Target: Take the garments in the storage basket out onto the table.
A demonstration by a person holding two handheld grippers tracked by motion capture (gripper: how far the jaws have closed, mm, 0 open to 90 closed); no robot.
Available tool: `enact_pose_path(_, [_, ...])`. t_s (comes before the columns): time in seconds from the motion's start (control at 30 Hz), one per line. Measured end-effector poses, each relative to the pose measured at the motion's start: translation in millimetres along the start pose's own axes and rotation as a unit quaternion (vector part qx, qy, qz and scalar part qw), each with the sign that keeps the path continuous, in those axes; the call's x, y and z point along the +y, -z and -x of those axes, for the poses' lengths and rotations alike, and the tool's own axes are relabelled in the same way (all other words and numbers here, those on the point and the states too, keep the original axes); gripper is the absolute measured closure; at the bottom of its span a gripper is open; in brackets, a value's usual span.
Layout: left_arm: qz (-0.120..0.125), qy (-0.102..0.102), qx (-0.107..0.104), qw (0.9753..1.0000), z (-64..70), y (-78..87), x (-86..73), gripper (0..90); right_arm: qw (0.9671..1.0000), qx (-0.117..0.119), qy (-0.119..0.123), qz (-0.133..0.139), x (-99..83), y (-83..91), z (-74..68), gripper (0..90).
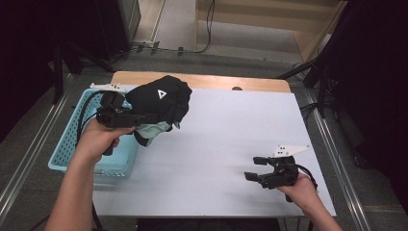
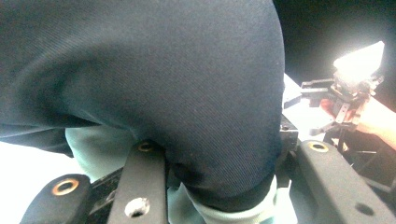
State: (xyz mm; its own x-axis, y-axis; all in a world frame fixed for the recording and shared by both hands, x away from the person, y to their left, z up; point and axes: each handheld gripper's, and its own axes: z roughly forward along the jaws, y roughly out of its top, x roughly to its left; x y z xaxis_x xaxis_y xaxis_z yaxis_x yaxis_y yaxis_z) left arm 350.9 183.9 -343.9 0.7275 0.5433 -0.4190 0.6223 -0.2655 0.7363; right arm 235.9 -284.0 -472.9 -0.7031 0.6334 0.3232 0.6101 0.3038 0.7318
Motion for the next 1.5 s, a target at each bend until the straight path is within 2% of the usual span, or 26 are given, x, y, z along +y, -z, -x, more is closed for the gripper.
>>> enact_pose_path(0.27, [-0.014,-0.008,-0.012,0.9998,3.8,-18.5,3.0,61.1,1.0000,-0.005,-0.007,0.003,-3.5,3.4,-0.5,20.0])
enact_pose_path(0.57, [-0.021,-0.012,-0.018,0.9995,6.4,-36.6,7.2,61.1,0.9996,-0.025,-0.008,0.009,-7.8,10.2,-0.2,20.0])
enact_pose_path(0.8, [-0.039,-0.016,-0.026,0.9987,11.1,-55.2,8.7,61.0,0.9994,-0.031,-0.012,0.011,-11.4,13.3,-0.2,20.0])
enact_pose_path(0.97, [-0.040,-0.009,-0.047,0.9981,11.8,-63.8,9.1,61.1,0.9991,-0.036,-0.017,0.012,-13.6,16.4,-0.3,20.0])
enact_pose_path(1.07, [-0.047,-0.016,-0.044,0.9978,14.0,-69.3,9.2,61.0,0.9991,-0.037,-0.018,0.013,-15.1,18.1,-0.7,20.0])
enact_pose_path(1.27, [-0.051,-0.018,-0.048,0.9974,16.0,-80.9,9.5,61.0,0.9988,-0.041,-0.022,0.015,-17.4,20.7,-0.4,20.0])
enact_pose_path(1.5, [-0.050,-0.019,-0.042,0.9977,18.3,-92.3,7.6,61.0,0.9987,-0.043,-0.023,0.015,-19.1,22.3,-1.3,20.0])
